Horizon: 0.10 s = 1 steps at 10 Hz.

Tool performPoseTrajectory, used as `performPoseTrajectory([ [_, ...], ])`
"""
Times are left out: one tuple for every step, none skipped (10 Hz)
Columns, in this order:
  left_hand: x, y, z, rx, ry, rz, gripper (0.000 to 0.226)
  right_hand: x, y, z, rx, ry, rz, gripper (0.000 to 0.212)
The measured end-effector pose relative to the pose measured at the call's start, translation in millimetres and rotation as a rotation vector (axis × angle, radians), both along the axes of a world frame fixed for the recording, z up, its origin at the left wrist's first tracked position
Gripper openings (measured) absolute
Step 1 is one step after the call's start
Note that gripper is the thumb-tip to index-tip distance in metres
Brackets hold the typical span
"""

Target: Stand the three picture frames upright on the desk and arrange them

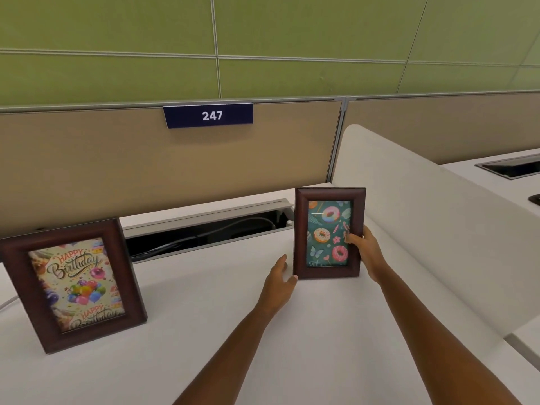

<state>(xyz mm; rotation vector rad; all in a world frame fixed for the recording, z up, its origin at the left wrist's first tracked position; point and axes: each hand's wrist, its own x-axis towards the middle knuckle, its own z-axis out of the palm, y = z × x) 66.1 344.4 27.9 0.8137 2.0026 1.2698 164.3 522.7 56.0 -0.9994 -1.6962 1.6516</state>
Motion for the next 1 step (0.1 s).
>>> performPoseTrajectory([
  [3.6,-17.4,-12.3,-0.029,0.149,0.052,0.053,10.2,-8.2,-11.1,0.041,-0.031,-0.089,0.052],
])
